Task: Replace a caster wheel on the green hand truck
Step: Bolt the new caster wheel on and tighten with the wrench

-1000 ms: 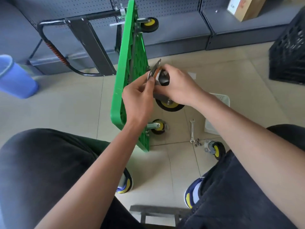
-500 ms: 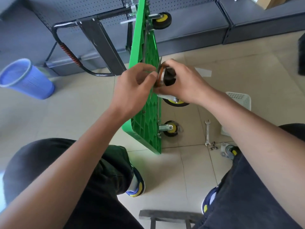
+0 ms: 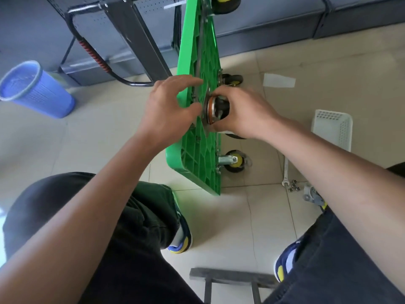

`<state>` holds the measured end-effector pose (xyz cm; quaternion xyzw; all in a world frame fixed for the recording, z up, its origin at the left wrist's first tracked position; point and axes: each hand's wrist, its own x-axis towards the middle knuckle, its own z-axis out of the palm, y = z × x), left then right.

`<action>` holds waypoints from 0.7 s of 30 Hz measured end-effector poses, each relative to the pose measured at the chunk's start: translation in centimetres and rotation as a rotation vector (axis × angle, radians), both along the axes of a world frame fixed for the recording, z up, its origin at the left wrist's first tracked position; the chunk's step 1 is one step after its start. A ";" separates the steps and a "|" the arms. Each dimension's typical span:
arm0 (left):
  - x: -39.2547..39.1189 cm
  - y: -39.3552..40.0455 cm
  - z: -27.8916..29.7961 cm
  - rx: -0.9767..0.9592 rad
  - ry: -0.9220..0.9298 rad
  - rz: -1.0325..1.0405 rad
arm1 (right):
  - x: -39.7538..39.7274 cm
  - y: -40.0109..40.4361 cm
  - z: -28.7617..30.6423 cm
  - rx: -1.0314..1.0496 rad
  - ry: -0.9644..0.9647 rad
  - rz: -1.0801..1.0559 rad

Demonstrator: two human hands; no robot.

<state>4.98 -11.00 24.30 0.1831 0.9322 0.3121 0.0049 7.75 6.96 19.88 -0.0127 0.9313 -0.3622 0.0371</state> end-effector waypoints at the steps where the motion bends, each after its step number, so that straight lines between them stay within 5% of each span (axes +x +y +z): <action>1: 0.1 -0.1 -0.2 -0.022 0.005 -0.006 | -0.1 -0.2 -0.2 0.004 -0.008 0.002; 21: -0.2 -0.7 -1.4 -0.018 -0.168 -0.001 | -0.8 -1.9 -1.0 0.165 0.001 0.068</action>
